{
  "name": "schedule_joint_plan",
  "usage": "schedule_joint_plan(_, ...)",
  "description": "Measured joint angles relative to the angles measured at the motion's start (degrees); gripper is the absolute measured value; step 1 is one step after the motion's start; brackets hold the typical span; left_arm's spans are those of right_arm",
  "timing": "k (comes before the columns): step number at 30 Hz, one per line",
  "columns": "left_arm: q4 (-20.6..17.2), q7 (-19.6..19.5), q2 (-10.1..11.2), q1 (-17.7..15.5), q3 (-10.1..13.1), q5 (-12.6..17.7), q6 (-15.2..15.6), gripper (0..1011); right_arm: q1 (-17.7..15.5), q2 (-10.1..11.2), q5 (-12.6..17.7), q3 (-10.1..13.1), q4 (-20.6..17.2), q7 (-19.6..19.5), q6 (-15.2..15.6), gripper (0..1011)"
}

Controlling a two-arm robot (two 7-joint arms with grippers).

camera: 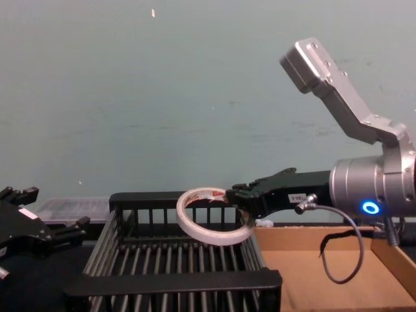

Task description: Pick up the white tape and place it into the black box , Pick up the silver tape and place it into the brown box.

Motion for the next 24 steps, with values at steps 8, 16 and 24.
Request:
schedule_joint_plan(8, 0.0, 0.0, 0.0, 0.0, 0.0, 0.0, 0.0, 1001, 0.1, -0.17, -0.02, -0.03, 0.3, -0.01, -0.22, 93)
schedule_joint_plan(16, 0.0, 0.0, 0.0, 0.0, 0.0, 0.0, 0.0, 1001, 0.06, -0.1, -0.02, -0.01, 0.16, -0.02, -0.14, 93)
schedule_joint_plan(24, 0.0, 0.0, 0.0, 0.0, 0.0, 0.0, 0.0, 1001, 0.02, -0.07, -0.01, -0.01, 0.06, -0.05, -0.07, 257)
